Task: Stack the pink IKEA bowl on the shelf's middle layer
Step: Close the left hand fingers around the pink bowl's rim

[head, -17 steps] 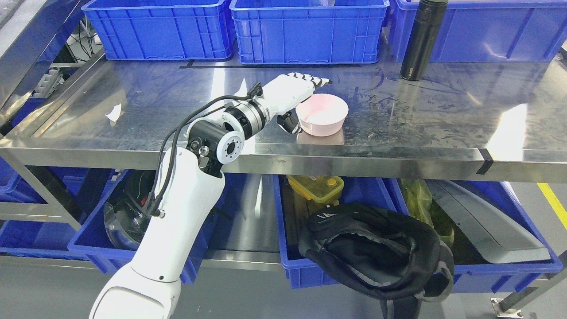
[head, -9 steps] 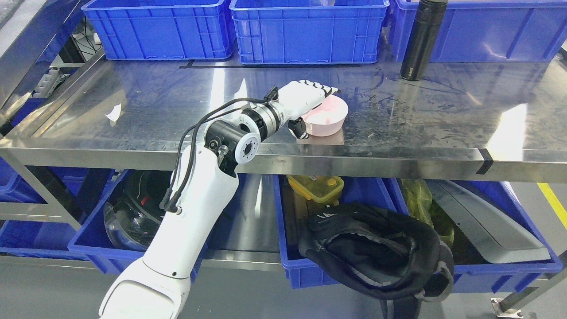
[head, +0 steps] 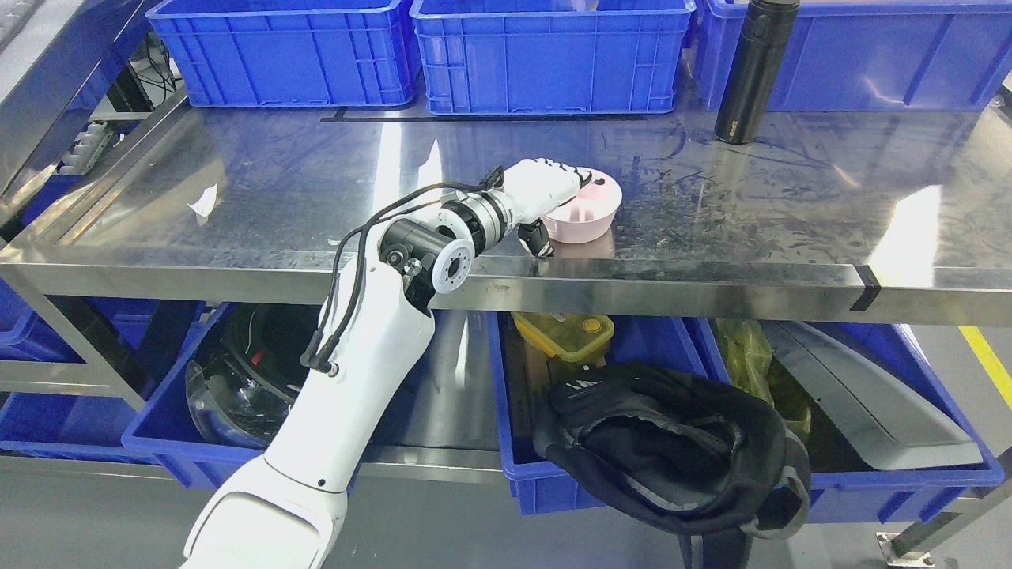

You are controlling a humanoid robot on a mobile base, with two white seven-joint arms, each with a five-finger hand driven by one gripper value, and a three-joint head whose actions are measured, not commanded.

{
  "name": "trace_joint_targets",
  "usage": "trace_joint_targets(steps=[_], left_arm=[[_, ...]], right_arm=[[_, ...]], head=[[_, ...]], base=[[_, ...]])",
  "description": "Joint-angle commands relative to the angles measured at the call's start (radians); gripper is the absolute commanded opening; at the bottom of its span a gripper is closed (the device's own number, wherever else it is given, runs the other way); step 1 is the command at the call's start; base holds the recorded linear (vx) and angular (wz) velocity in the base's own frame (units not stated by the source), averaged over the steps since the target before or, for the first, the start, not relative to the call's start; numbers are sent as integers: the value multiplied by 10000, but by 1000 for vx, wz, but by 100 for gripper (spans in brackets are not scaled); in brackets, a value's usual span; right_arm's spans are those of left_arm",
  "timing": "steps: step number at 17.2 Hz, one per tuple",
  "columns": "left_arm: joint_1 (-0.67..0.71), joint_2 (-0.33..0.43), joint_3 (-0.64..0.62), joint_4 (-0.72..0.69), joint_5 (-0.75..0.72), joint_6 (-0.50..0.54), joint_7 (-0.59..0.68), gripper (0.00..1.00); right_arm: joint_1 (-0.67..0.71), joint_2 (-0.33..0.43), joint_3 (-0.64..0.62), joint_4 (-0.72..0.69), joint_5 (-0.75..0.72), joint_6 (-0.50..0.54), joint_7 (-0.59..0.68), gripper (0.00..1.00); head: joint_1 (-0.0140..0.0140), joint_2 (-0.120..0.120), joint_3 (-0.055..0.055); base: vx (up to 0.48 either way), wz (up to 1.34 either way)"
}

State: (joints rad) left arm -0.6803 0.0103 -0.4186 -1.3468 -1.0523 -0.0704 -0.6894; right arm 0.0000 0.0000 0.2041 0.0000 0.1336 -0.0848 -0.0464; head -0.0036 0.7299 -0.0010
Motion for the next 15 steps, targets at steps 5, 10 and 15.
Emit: trace_joint_targets(steps=[5, 10, 15], left_arm=[[-329, 71, -155, 981, 1242, -16, 22, 71], [-422, 71, -156, 1165, 1442, -17, 37, 53], [-422, 71, -3, 1319, 1411, -108, 328, 30]], right_arm=[[154, -175, -1, -175, -1, 4, 4, 100], [154, -175, -1, -175, -1, 4, 4, 100], [154, -175, -1, -175, -1, 4, 4, 100]], head=[[0, 0, 0], [0, 0, 0], [0, 0, 0]], base=[[0, 0], [0, 0], [0, 0]])
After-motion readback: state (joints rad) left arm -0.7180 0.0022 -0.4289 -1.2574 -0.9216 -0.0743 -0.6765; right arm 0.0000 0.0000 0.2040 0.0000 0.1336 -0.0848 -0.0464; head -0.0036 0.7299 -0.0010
